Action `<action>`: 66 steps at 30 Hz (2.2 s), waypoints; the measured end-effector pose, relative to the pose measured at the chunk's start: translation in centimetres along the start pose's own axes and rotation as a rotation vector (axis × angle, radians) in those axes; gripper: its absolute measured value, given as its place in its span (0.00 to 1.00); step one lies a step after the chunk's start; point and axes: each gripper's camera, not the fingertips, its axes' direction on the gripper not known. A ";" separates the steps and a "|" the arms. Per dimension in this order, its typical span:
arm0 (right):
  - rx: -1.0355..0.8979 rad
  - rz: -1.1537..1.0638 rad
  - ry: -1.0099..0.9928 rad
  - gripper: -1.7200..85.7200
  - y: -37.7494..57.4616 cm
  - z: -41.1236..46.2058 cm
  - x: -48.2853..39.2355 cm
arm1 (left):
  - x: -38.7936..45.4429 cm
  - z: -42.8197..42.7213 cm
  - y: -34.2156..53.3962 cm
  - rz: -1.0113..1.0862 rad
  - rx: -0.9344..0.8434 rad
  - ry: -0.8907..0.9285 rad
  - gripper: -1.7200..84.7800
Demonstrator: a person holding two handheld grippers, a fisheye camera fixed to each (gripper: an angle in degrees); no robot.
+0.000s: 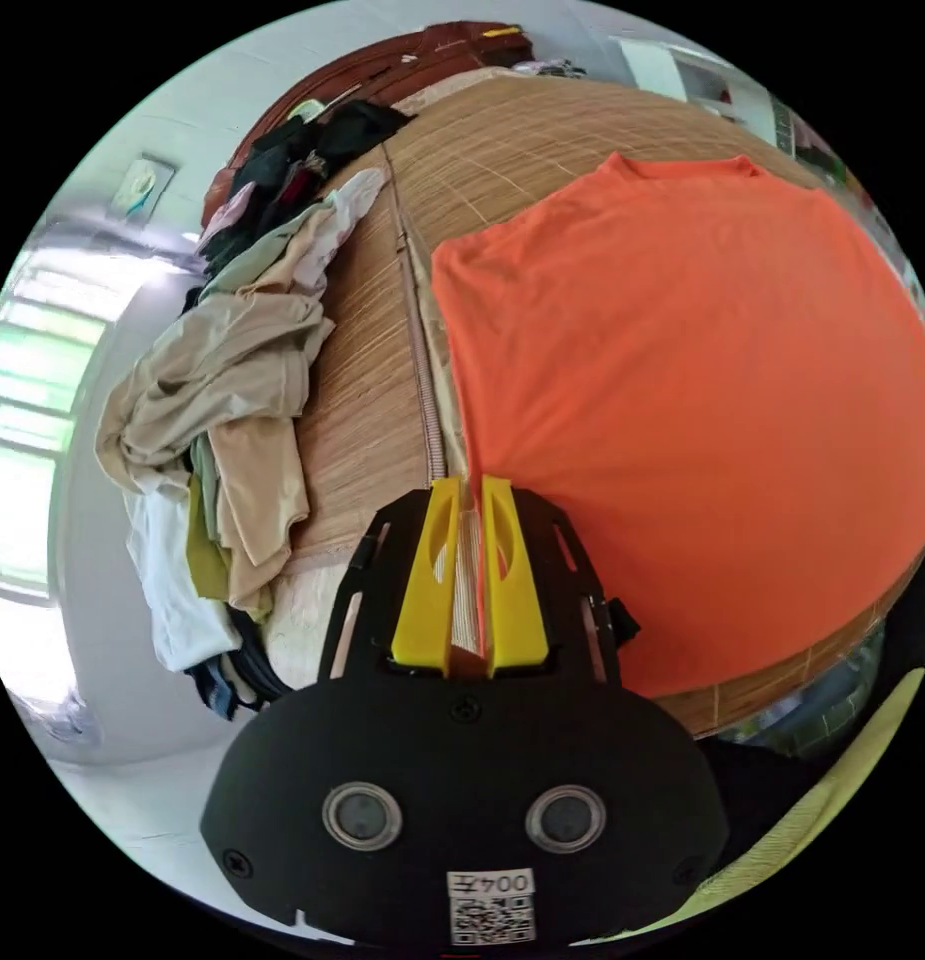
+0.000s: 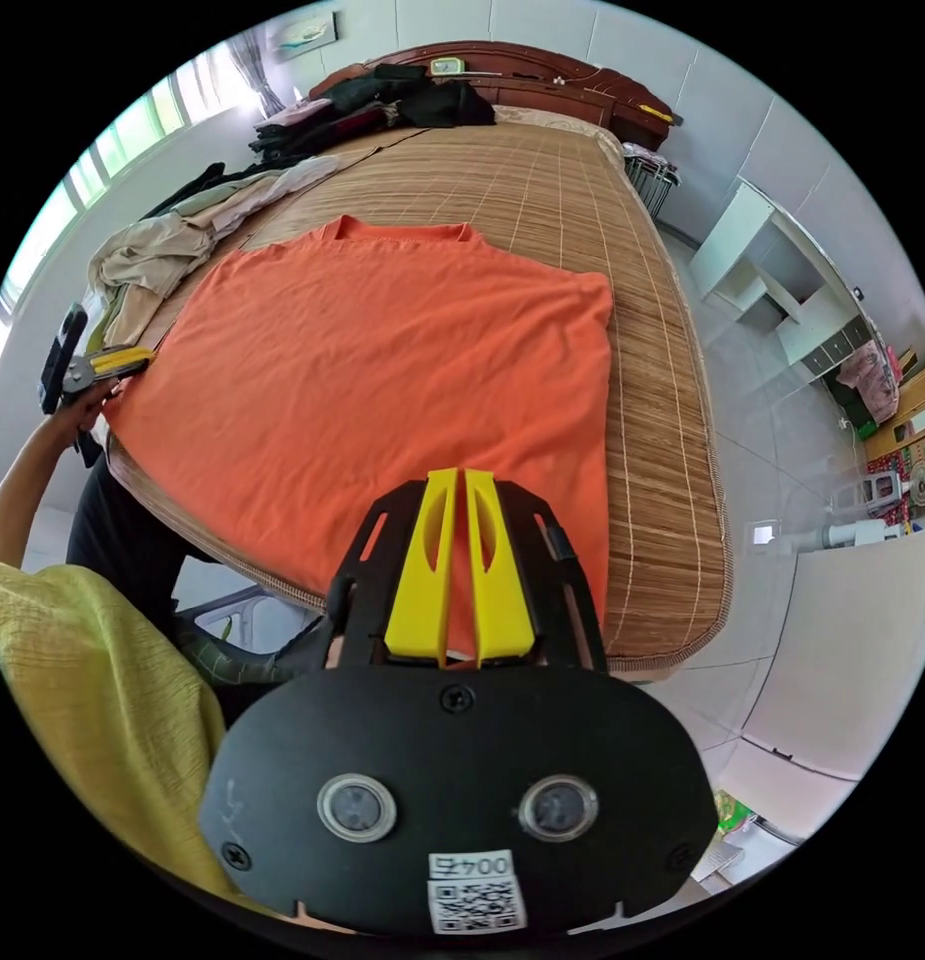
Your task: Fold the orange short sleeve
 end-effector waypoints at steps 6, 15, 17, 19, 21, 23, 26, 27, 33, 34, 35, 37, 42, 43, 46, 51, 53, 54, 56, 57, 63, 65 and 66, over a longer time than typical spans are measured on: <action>0.030 0.033 -0.031 0.06 -0.3 0.1 -0.1 | -2.3 -6.4 0.8 -0.031 0.116 0.024 0.04; 0.042 0.045 -0.006 0.06 1.2 -1.5 -1.5 | -4.4 -10.3 5.1 0.028 0.154 0.114 0.03; 0.090 0.044 -0.001 0.06 1.8 -3.2 -1.6 | -5.5 -12.7 6.8 0.047 0.198 0.149 0.03; 0.093 0.038 -0.009 0.06 2.1 -3.5 -1.7 | -5.6 -13.3 9.5 0.115 0.185 0.199 0.04; 0.062 0.029 -0.007 0.07 2.2 -2.7 -1.9 | -5.2 -12.9 11.4 0.167 0.182 0.235 0.05; 0.036 0.029 -0.009 0.07 2.5 -1.0 -2.2 | -4.5 -12.5 12.3 0.204 0.164 0.251 0.06; 0.039 0.018 -0.014 0.07 2.3 -0.5 -2.4 | -3.4 -12.9 12.2 0.253 0.175 0.219 0.08; 0.033 0.017 -0.017 0.07 2.2 -0.4 -2.4 | -3.1 -13.1 11.8 0.280 0.178 0.216 0.09; 0.002 -0.001 -0.011 0.07 1.6 0.6 -2.9 | -1.6 -13.9 9.2 0.412 0.179 0.192 0.09; 0.003 -0.002 -0.006 0.07 1.7 0.8 -3.1 | -1.5 -14.0 8.9 0.422 0.178 0.197 0.09; 0.002 -0.002 -0.001 0.07 1.7 1.1 -3.3 | -1.4 -14.2 8.5 0.442 0.178 0.203 0.09; -0.001 0.000 0.002 0.07 1.7 1.5 -3.4 | -1.2 -14.8 7.8 0.476 0.185 0.204 0.08; -0.022 -0.004 0.003 0.07 1.8 2.6 -3.7 | -0.5 -16.4 6.4 0.539 0.205 0.197 0.05; -0.025 -0.002 0.000 0.07 1.9 2.9 -3.7 | -0.2 -16.5 6.0 0.559 0.198 0.206 0.05; -0.025 0.002 -0.006 0.07 2.4 3.8 -3.6 | 0.4 -16.4 5.5 0.611 0.167 0.185 0.04; -0.032 0.016 -0.014 0.07 3.4 5.4 -3.5 | -1.4 -16.0 4.1 0.553 0.167 0.264 0.03; -0.029 0.016 -0.014 0.07 4.1 6.2 -3.4 | -1.4 -16.3 3.9 0.545 0.175 0.253 0.03; -0.027 0.018 -0.016 0.07 4.3 6.4 -3.4 | -1.4 -16.6 3.7 0.529 0.177 0.248 0.03; -0.006 0.017 -0.023 0.07 5.5 7.3 -3.1 | -1.7 -17.1 3.4 0.506 0.175 0.236 0.03; 0.001 0.018 -0.031 0.07 5.8 7.5 -3.0 | -1.9 -17.4 3.3 0.491 0.167 0.220 0.03; 0.101 0.148 -0.073 0.08 12.1 6.2 2.4 | -3.0 -22.1 2.7 0.399 0.219 0.184 0.04; 0.147 0.279 -0.146 0.09 16.0 6.3 6.0 | -1.2 -24.0 1.6 0.399 0.267 0.152 0.03; 0.160 0.314 -0.177 0.09 16.9 6.5 6.9 | 0.5 -24.8 0.8 0.419 0.286 0.121 0.03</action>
